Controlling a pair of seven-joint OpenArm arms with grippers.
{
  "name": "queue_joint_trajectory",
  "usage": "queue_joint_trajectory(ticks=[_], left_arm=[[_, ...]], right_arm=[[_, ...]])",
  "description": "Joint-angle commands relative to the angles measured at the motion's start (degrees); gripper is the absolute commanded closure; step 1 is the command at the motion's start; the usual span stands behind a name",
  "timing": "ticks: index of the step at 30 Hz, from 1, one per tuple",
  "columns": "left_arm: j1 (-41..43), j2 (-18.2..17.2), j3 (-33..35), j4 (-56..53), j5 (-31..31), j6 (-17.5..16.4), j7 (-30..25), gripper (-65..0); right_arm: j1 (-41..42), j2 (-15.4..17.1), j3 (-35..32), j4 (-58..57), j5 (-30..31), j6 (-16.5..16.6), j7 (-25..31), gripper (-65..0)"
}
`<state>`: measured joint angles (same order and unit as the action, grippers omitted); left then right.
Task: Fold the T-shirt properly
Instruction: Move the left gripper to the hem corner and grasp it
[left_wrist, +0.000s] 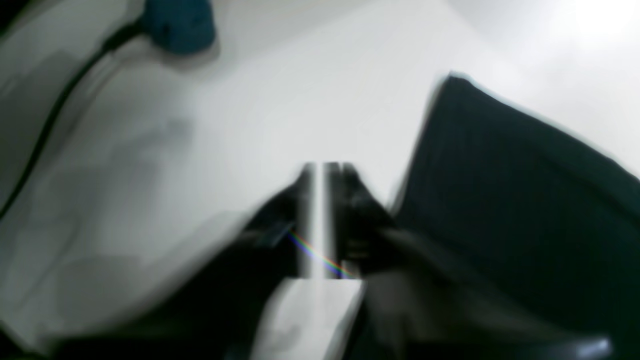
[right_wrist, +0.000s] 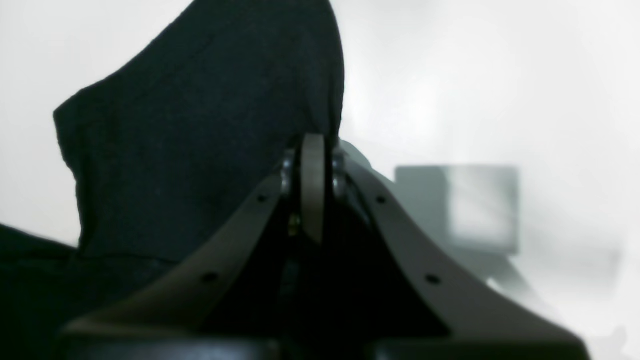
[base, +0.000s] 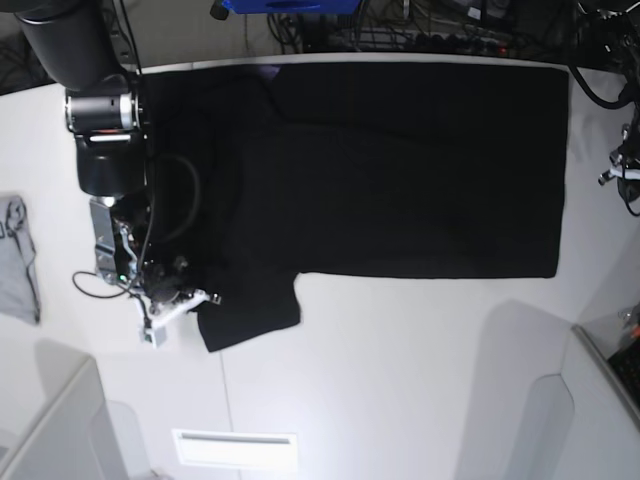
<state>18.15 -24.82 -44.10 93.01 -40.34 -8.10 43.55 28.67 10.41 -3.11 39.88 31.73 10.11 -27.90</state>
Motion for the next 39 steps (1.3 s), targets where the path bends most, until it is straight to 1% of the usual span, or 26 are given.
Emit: queue_joint_trajectory(ticks=[1,2,3,4,6,10,15,17,19,21,23,28,30,33,37,39], left_arm=[[-2.0,-2.0,0.1,-1.0,-0.4,-0.1,-1.1,-23.7],[-4.4,-2.6,0.7,-3.0,-0.4,-0.1,-1.1,-31.8],[-6.8,-3.1,1.3,-5.3,-0.4,-0.1,-1.1,-38.2],[-8.7,-3.4,2.2,-7.3,-0.4,-0.1,-1.1,-42.8],[-13.0,-5.1,5.4,-11.7,-0.3,-0.1,-1.1,-48.2],[-21.4,-7.9,14.3,-21.3,-0.3,-0.1,-1.4,-48.7],[-30.2,-8.0,22.3,-31.6,-0.1,-0.1,-1.6,-48.7],[-33.4,-7.9,26.1,-34.6,2.5,-0.1,-1.7,-48.7],[-36.6,-7.6,28.9,-37.3,6.8,-0.1,-1.7,-48.5],[-38.7,-7.2,29.5,-39.1,9.5,-0.1,-1.7,-48.5],[-40.1,-6.2,29.6,-39.6,10.8,-0.1,-1.7,-48.5],[-41.2,-5.6,30.0,-40.1,10.8,-0.1,-1.6,-48.5],[-41.2,-4.6,30.0,-40.2,10.8,-0.1,-1.6,-48.5],[-41.2,-4.1,30.1,-40.3,10.8,-0.1,-1.6,-48.5],[-41.2,-4.1,33.9,-40.4,10.8,-0.1,-1.7,-48.5],[-41.3,-4.1,34.3,-41.5,10.8,-0.1,-1.7,-48.5]], right_arm=[[0.5,0.1,-0.4,-0.1,-0.7,-0.5,-2.9,0.0],[0.5,0.1,-0.5,-0.1,-0.7,-0.5,-2.9,0.0],[0.5,0.1,-0.5,-0.1,-0.7,-0.5,-2.9,0.0],[0.5,0.1,-0.5,-0.1,-0.7,-0.5,-2.9,0.0],[0.5,0.1,-0.4,-0.1,-0.7,-0.5,-2.9,0.0],[0.6,0.1,-0.4,-0.1,-0.7,-0.5,-2.9,0.0],[0.7,0.2,-0.4,-0.1,-0.7,-0.5,-2.9,0.0],[0.7,0.2,-0.2,-0.1,-0.7,-0.5,-2.9,0.0],[0.7,0.2,-0.1,-0.1,-0.7,-0.5,-3.0,0.0],[0.7,0.2,-0.1,-0.1,-0.7,-0.5,-3.0,0.0],[0.7,0.2,-0.1,-0.1,-0.7,-0.5,-3.0,0.0],[0.6,0.3,-0.1,-0.1,-0.7,-0.5,-2.9,0.0],[0.6,0.3,-0.1,-0.1,-0.7,-0.5,-2.9,0.0],[0.6,0.3,-0.1,-0.1,-0.7,-0.5,-2.9,0.0],[0.5,0.3,-0.1,-0.1,-0.7,-0.5,-2.9,0.0],[0.5,0.3,-0.1,0.0,-0.7,-0.5,-2.9,0.0]])
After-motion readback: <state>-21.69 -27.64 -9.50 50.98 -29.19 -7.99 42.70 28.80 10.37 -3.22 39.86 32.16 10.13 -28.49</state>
